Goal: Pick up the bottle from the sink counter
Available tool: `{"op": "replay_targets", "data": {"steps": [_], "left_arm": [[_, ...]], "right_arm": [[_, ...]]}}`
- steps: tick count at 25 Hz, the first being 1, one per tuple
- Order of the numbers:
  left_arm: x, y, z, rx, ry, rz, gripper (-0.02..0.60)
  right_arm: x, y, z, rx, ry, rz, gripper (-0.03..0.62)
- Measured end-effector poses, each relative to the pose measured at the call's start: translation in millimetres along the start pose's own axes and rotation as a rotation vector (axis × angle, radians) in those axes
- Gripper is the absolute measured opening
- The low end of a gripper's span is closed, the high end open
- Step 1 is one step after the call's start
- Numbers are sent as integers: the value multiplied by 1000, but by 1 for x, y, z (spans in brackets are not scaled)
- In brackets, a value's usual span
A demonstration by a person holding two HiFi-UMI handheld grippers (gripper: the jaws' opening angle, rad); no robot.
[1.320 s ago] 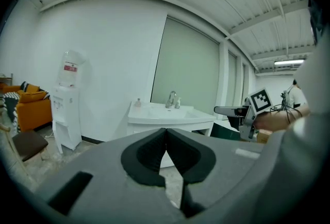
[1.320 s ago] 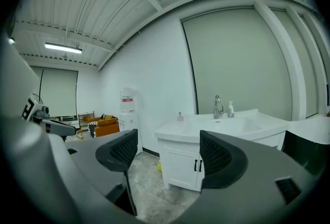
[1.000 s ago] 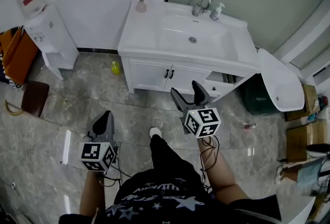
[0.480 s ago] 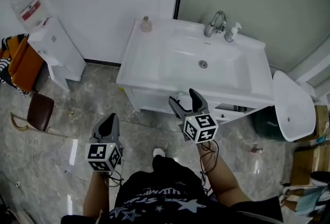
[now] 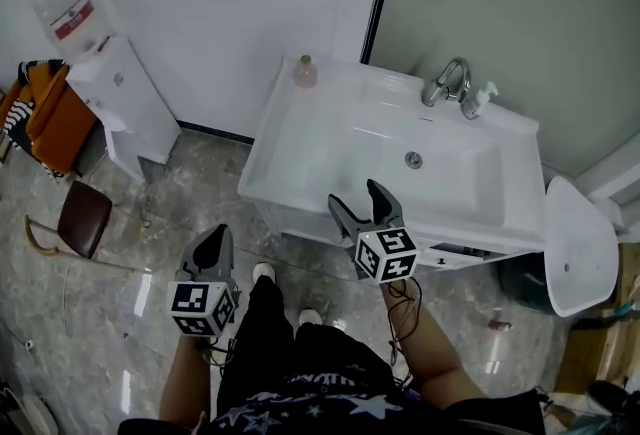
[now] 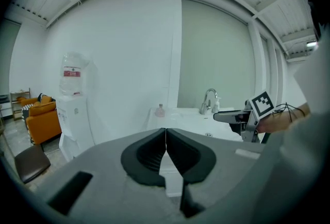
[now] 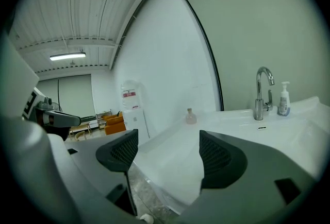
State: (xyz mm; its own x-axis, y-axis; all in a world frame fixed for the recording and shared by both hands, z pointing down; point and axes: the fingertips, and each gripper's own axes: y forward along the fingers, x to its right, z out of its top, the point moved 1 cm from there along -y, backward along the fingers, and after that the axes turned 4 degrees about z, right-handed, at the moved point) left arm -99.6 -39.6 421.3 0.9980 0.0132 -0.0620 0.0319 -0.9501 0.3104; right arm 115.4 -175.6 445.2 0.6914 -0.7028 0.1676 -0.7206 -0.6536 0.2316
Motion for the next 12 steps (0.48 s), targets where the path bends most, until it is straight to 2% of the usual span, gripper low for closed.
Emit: {"op": "replay_targets", "data": {"steps": [5, 12], "left_arm": [[-23, 42, 14, 16, 1, -5, 20], [-58, 127, 37, 21, 16, -83, 20]], "right_arm": [[15, 32, 6, -5, 0, -22, 353], [44, 93, 21, -12, 9, -94, 353]]}}
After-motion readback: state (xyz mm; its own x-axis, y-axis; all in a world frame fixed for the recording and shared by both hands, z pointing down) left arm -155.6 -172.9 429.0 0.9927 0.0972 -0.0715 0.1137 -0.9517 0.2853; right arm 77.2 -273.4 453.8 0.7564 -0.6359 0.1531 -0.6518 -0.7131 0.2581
